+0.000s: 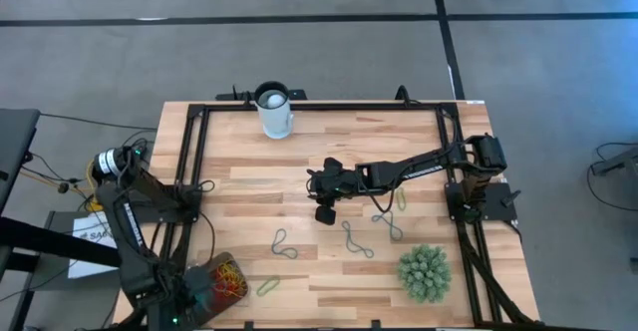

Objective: Pick and place items into bin
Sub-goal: Put the blue rubber band into the black bin

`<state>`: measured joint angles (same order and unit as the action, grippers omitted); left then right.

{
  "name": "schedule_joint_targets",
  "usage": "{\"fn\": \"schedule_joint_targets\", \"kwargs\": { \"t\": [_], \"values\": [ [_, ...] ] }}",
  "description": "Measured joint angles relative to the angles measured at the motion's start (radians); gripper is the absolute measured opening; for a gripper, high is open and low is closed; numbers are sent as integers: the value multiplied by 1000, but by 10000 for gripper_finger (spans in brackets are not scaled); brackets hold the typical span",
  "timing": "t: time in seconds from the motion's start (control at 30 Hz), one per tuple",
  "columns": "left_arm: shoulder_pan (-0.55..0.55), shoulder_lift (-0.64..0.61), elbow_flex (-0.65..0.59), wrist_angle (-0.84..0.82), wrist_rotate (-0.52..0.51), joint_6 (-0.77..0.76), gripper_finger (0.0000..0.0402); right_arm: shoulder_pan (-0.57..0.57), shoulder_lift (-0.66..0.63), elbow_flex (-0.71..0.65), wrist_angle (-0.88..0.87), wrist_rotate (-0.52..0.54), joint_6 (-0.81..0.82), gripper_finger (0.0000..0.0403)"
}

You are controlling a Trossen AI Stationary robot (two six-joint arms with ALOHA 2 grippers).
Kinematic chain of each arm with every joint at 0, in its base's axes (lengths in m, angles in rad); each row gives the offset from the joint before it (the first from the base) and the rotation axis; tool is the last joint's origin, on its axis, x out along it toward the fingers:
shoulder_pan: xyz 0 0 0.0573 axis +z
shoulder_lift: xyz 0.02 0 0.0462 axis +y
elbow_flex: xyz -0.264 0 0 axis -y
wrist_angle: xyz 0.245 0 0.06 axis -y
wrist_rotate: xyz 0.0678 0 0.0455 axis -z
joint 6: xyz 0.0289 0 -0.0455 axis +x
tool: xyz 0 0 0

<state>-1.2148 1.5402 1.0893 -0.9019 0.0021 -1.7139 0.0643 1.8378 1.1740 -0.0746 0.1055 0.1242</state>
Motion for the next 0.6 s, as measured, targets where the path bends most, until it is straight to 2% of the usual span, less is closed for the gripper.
{"fn": "schedule_joint_targets", "kwargs": {
  "t": [0.13,0.33,0.6],
  "values": [
    [0,0,-66,16,-1,-62,0,0,0,0,0,0,0,77],
    [0,0,-125,48,105,-144,5,0,0,0,0,0,0,77],
    [9,0,-125,55,94,-151,48,0,0,0,0,0,1,77]
  ]
}}
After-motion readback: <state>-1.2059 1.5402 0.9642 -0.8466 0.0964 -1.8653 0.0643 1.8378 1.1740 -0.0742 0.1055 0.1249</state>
